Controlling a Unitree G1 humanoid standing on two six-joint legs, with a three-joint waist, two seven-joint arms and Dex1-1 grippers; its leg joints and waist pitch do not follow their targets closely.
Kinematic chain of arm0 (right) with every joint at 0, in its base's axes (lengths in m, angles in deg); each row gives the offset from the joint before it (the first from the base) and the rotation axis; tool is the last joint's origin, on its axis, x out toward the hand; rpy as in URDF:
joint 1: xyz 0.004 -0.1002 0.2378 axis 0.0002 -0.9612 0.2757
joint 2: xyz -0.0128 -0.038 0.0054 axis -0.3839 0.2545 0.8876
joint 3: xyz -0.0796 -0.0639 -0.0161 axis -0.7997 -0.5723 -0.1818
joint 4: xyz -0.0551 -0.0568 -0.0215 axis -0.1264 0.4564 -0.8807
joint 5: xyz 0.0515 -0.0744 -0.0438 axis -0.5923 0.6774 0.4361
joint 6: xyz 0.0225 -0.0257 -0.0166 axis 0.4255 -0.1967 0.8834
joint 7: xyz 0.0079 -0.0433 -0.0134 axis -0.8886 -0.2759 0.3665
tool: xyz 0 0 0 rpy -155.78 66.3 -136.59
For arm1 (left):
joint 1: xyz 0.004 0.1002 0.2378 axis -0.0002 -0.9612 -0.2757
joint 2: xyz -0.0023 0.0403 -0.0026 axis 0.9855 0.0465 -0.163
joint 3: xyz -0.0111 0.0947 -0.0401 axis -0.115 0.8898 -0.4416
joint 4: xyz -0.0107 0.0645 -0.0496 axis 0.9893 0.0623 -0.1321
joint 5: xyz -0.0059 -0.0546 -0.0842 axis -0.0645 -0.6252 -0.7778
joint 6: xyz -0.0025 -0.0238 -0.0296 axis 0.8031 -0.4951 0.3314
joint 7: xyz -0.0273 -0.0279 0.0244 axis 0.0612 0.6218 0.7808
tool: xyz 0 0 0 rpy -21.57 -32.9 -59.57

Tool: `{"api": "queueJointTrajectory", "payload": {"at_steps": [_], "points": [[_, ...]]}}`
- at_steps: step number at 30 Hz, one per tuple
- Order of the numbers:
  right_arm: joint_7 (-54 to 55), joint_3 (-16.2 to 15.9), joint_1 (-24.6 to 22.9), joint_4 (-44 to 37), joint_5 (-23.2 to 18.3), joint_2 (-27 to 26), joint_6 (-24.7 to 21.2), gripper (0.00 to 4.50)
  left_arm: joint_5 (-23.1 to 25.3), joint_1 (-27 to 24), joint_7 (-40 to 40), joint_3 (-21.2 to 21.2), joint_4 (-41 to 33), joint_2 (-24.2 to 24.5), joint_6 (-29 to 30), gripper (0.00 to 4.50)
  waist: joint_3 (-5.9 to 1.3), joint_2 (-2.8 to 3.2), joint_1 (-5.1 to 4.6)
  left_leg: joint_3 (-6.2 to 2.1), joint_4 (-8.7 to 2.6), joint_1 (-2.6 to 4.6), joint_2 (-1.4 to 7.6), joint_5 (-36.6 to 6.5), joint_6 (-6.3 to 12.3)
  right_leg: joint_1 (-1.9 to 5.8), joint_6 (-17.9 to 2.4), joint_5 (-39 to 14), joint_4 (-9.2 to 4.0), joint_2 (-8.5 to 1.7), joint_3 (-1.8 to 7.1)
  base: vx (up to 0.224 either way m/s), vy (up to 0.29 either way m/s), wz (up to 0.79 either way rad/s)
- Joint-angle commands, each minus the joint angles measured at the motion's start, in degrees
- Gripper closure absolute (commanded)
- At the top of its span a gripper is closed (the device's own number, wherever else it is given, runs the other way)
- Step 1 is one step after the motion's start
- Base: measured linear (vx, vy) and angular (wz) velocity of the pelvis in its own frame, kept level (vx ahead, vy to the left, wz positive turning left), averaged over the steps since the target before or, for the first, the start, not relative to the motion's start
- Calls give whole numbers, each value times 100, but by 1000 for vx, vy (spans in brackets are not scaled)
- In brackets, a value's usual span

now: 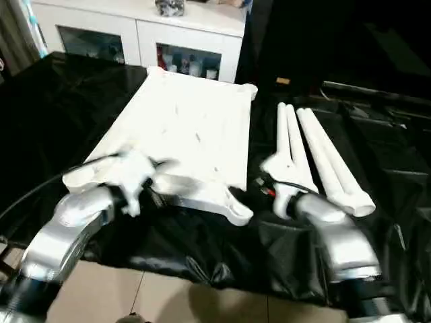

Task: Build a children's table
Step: Move table base

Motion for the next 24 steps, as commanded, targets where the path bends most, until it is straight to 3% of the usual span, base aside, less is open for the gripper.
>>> {"api": "queueJointTrajectory", "payload": {"at_steps": [1, 2, 6, 7, 10, 11, 13, 17, 24], "points": [[-286, -69, -53, -201, -98, 203, -126, 0, 97, 322, -452, 231, 426, 19, -168, 83, -275, 45, -6, -134, -573, 90, 340, -1370, -183, 146, -998, -1144, -476, -447, 255, 0, 0, 0], [-496, -114, -121, -323, -160, 376, -200, 0, 179, 655, -793, 366, 944, -15, -360, 91, -283, 57, 12, -120, -562, 104, 323, -1279, -134, 134, -942, -1021, -492, -421, 268, 0, 0, 0], [-632, -89, -195, -420, -198, 477, -274, 0, 278, 1021, -1104, 525, 1510, -37, -522, 103, -308, 54, 21, -117, -539, 84, 344, -1047, -88, 149, -1113, -557, -428, -450, 257, 0, 0, 0], [-668, -78, -225, -453, -207, 503, -293, 0, 342, 1149, -1217, 601, 1709, -39, -580, 128, -317, 83, 24, -120, -533, 71, 346, -944, -58, 155, -1196, -376, -399, -456, 252, 0, 0, 0], [-864, -108, -373, -597, -214, 638, -391, 0, 665, 1677, -1532, 863, 2619, -122, -1056, 135, -348, 99, 23, -104, -493, 75, 335, -721, 49, 167, -1333, 133, -368, -441, 251, 0, 0, 0], [-875, -111, -401, -626, -225, 653, -396, 0, 701, 1737, -1596, 902, 2712, -129, -1073, 150, -348, 139, 40, -103, -485, 80, 337, -693, 91, 171, -1369, 240, -363, -452, 254, 0, 0, 0], [-894, -107, -455, -705, -292, 689, -473, 0, 795, 1890, -1727, 1005, 3001, -145, -1213, 171, -335, 107, 34, -100, -493, 74, 348, -764, 137, 182, -1469, 237, -378, -467, 249, 0, 0, 0], [-992, -85, -588, -901, -392, 761, -662, 0, 1131, 2252, -1571, 1106, 3812, -291, -1849, 194, -311, 138, 31, -104, -508, 74, 366, -971, 127, 181, -1498, -101, -429, -474, 253, 0, 0, 0], [-1105, -101, -713, -1119, -475, 812, -857, 0, 1295, 2603, -1481, 1110, 4570, -442, -2178, 252, -328, 139, 39, -118, -500, 72, 385, -915, 134, 199, -1604, 50, -387, -504, 255, 0, 0, 0]]}}
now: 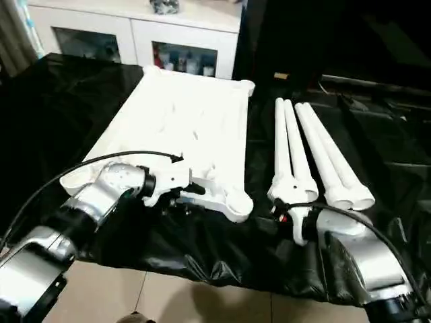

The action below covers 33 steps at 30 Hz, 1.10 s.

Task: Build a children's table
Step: Move table base

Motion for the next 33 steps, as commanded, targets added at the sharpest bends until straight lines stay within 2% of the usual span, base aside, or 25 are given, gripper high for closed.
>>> {"api": "queueJointTrajectory", "payload": {"at_steps": [1, 4, 5, 15, 16, 18, 26, 30, 31, 33], "points": [[-21, 26, -46, -115, -72, 98, -73, 0, 118, 218, 53, 44, 239, -52, -133, 258, -356, 26, 22, -133, -486, 105, 371, -918, 148, 221, -1614, 72, -384, -497, 257, 0, 0, 0], [-8, -3, -72, -179, -81, 110, -125, 0, 240, 362, 55, 44, 615, -120, -324, 270, -350, 29, 31, -141, -493, 110, 377, -993, 129, 224, -1607, -43, -399, -513, 258, 0, 0, 0], [-14, -6, -80, -215, -87, 104, -159, 0, 288, 413, 75, 35, 747, -146, -400, 288, -343, 37, 25, -141, -502, 108, 376, -1040, 120, 218, -1607, -87, -413, -503, 258, 0, 0, 0], [-54, -11, -114, -298, -121, 100, -263, 0, 584, 654, 42, 131, 1293, -191, -545, 361, -334, 45, 33, -154, -519, 115, 397, -1125, 76, 219, -1645, -90, -411, -528, 267, 0, 0, 0], [-42, -8, -106, -292, -129, 92, -269, 0, 629, 687, 28, 122, 1385, -210, -588, 373, -331, 64, 33, -155, -520, 114, 396, -1133, 73, 215, -1654, -86, -412, -527, 267, 0, 0, 0], [-46, -5, -114, -309, -129, 94, -288, 0, 594, 726, -24, 34, 1470, -263, -581, 393, -326, 48, 29, -149, -523, 115, 391, -1184, 64, 218, -1665, -135, -423, -529, 270, 0, 0, 0], [-24, 9, -154, -362, -109, 108, -299, 0, 425, 587, -242, -92, 977, -291, -163, 435, -333, 25, 20, -143, -510, 85, 394, -948, 184, 242, -1751, 129, -390, -543, 267, 0, 0, 0], [-8, 2, -165, -363, -84, 108, -269, 0, 444, 283, -52, -107, 489, -218, 16, 450, -334, 26, 22, -131, -501, 87, 393, -872, 254, 237, -1739, 87, -400, -540, 269, 0, 0, 0], [-4, -1, -173, -365, -73, 107, -262, 0, 455, 155, 103, -151, 293, -212, 150, 450, -331, -5, 21, -131, -505, 80, 400, -841, 269, 237, -1731, 87, -396, -538, 265, 0, 0, 0], [0, -10, -183, -372, -58, 105, -257, 0, 466, -68, 314, -210, -40, -202, 327, 450, -333, -8, 9, -122, -499, 76, 397, -747, 327, 228, -1714, 141, -386, -525, 261, 0, 0, 0]]}}
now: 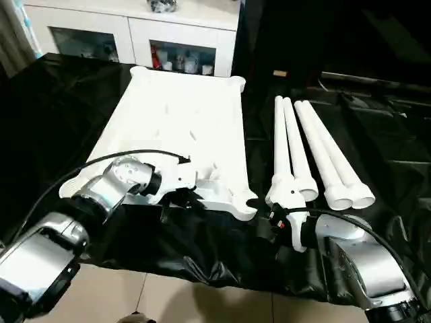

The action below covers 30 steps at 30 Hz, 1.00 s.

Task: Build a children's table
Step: Move table base

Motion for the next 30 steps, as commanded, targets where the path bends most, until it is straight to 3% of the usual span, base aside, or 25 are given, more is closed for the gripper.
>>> {"api": "queueJointTrajectory", "payload": {"at_steps": [1, 6, 8, 11, 17, 22, 27, 30], "points": [[25, 19, -19, -100, 35, 78, 17, 0, -49, -316, 431, -218, -411, -10, 288, 450, -350, -41, 31, -144, -452, 68, 407, -687, 348, 260, -1680, 205, -361, -530, 257, 0, 0, 0], [28, -32, -13, -56, 78, 54, 63, 0, 8, -937, 818, -347, -1537, 17, 1129, 450, -323, -83, -25, -123, -458, 51, 385, -721, 395, 239, -1540, -342, -425, -513, 252, 0, 0, 0], [25, -47, -6, -54, 85, 50, 64, 0, 54, -1048, 894, -354, -1752, 47, 1285, 450, -327, -62, -33, -121, -453, 56, 375, -729, 383, 227, -1469, -523, -441, -502, 258, 0, 0, 0], [16, -71, 8, -42, 97, 47, 71, 0, 13, -1297, 896, -362, -2257, 101, 1494, 450, -326, -82, -61, -125, -463, 39, 373, -646, 424, 211, -1412, -466, -436, -481, 249, 0, 0, 0], [6, -103, 33, 5, 139, 45, 95, 0, 119, -1678, 983, -344, -3138, 168, 2280, 450, -334, -46, -69, -115, -455, 32, 368, -533, 483, 197, -1449, -231, -412, -468, 250, 0, 0, 0], [30, -74, 37, -13, 130, 50, 66, 0, 287, -1836, 1368, -383, -3570, 135, 2924, 450, -318, -34, -85, -115, -464, 32, 359, -719, 411, 190, -1393, -485, -454, -453, 255, 0, 0, 0], [52, -87, 38, -3, 138, 51, 80, 0, 286, -1927, 1388, -367, -3733, 176, 2984, 450, -331, -32, -81, -118, -461, 29, 354, -653, 432, 193, -1356, -392, -449, -445, 255, 0, 0, 0], [45, -83, 79, 35, 151, 33, 85, 0, 217, -1970, 1247, -317, -3796, 284, 2724, 450, -330, -41, -82, -116, -456, 24, 347, -640, 459, 191, -1357, -346, -446, -441, 255, 0, 0, 0]]}}
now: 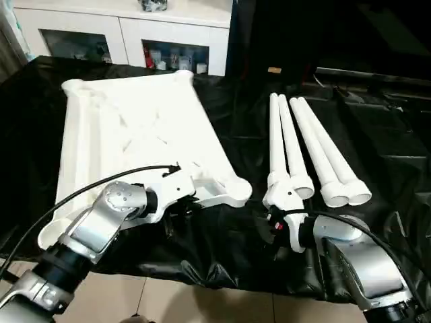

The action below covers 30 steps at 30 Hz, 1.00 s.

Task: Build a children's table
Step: Move table base

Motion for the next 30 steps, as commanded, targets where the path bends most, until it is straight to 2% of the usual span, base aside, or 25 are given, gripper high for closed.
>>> {"api": "queueJointTrajectory", "payload": {"at_steps": [1, 2, 5, 6, 9, 13, 16, 18, 19, 20, 21, 23, 24, 25, 26, 27, 28, 30], "points": [[10, 14, 75, 42, 26, 35, 44, 0, -31, -111, -30, -25, -70, 89, -132, 450, -295, -91, 39, -138, -416, 41, 349, -667, 421, 233, -1348, -345, -436, -444, 247, 0, 0, 0], [7, 14, 89, 54, 31, 30, 44, 0, -110, -121, -99, -23, -81, 101, -158, 420, -294, -97, 38, -133, -414, 43, 346, -694, 411, 229, -1345, -382, -441, -445, 248, 0, 0, 0], [15, 34, 119, 96, 28, 27, 29, 0, -196, -155, -134, -43, -176, 190, -145, 420, -292, -87, 40, -138, -424, 44, 353, -738, 377, 227, -1343, -455, -439, -447, 246, 0, 0, 0], [17, 35, 124, 101, 29, 25, 30, 0, -190, -154, -122, -46, -177, 194, -154, 382, -293, -84, 40, -135, -420, 49, 351, -736, 378, 220, -1345, -433, -443, -443, 248, 0, 0, 0], [19, 85, 143, 73, -19, 38, -25, 0, -227, -138, -121, -141, -276, 255, -153, 377, -298, -77, 45, -135, -420, 50, 357, -692, 372, 223, -1360, -320, -427, -441, 246, 0, 0, 0], [-15, 215, 188, 34, -162, 51, -130, 0, -470, -162, -366, -335, -653, 414, 49, 377, -298, -113, 47, -130, -420, 56, 358, -646, 387, 232, -1420, -228, -406, -449, 243, 0, 0, 0], [-56, 339, 272, 1, -341, 20, -233, 0, -533, -140, -294, -493, -790, 518, -10, 377, -285, -98, 41, -129, -424, 58, 356, -682, 380, 222, -1424, -328, -412, -437, 240, 0, 0, 0], [152, 535, 601, 84, -492, -197, -303, 0, -848, -120, -388, -798, -1039, 612, 208, 377, -291, -102, 44, -124, -421, 68, 353, -682, 339, 214, -1429, -371, -406, -442, 241, 0, 0, 0], [237, 574, 690, 133, -497, -260, -308, 0, -912, -117, -408, -861, -1086, 627, 250, 377, -290, -123, 29, -123, -423, 63, 344, -667, 314, 212, -1452, -378, -393, -441, 237, 0, 0, 0], [728, 677, 1041, 472, -362, -516, -395, 0, -1001, -93, -335, -1040, -1133, 632, 291, 377, -292, -110, 14, -126, -425, 57, 335, -612, 273, 206, -1470, -370, -386, -432, 231, 0, 0, 0], [774, 682, 1068, 507, -343, -536, -399, 0, -996, -91, -320, -1046, -1131, 634, 291, 377, -294, -102, 4, -116, -421, 78, 325, -554, 229, 190, -1504, -345, -383, -419, 228, 0, 0, 0], [1471, 777, 1487, 1058, -78, -839, -472, 0, -869, -62, -74, -1129, -1071, 661, 306, 377, -299, -104, -9, -97, -415, 93, 308, -479, 151, 171, -1535, -250, -368, -393, 230, 0, 0, 0], [2082, 901, 1871, 1619, 50, -1106, -581, 0, -675, -32, 256, -1154, -958, 688, 237, 377, -305, -101, -1, -96, -412, 97, 307, -442, 87, 180, -1510, -218, -366, -391, 233, 0, 0, 0], [2158, 920, 1923, 1691, 57, -1140, -603, 0, -650, -26, 300, -1158, -942, 693, 225, 377, -302, -134, -27, -90, -418, 89, 293, -437, 73, 181, -1501, -220, -367, -376, 232, 0, 0, 0], [2835, 1026, 2385, 2488, 216, -1361, -603, 0, -648, -1, 617, -1312, -843, 552, 70, 377, -323, -109, 30, -85, -399, 121, 302, -399, 33, 183, -1485, -157, -353, -394, 234, 0, 0, 0], [3032, 1058, 2527, 2742, 258, -1420, -590, 0, -656, 1, 677, -1349, -834, 515, 60, 377, -325, -104, -11, -86, -409, 94, 278, -315, -37, 188, -1543, -48, -333, -383, 227, 0, 0, 0], [3267, 1086, 2714, 3085, 315, -1486, -545, 0, -670, -2, 717, -1378, -851, 484, 78, 377, -338, -96, 14, -86, -411, 111, 285, -309, -67, 201, -1539, -4, -340, -380, 220, 0, 0, 0], [3604, 1143, 3125, 3828, 387, -1589, -290, 0, -814, -40, 588, -1365, -1074, 476, 328, 361, -355, -133, 45, -67, -387, 94, 283, -107, -49, 213, -1539, 425, -282, -372, 219, 0, 0, 0]]}}
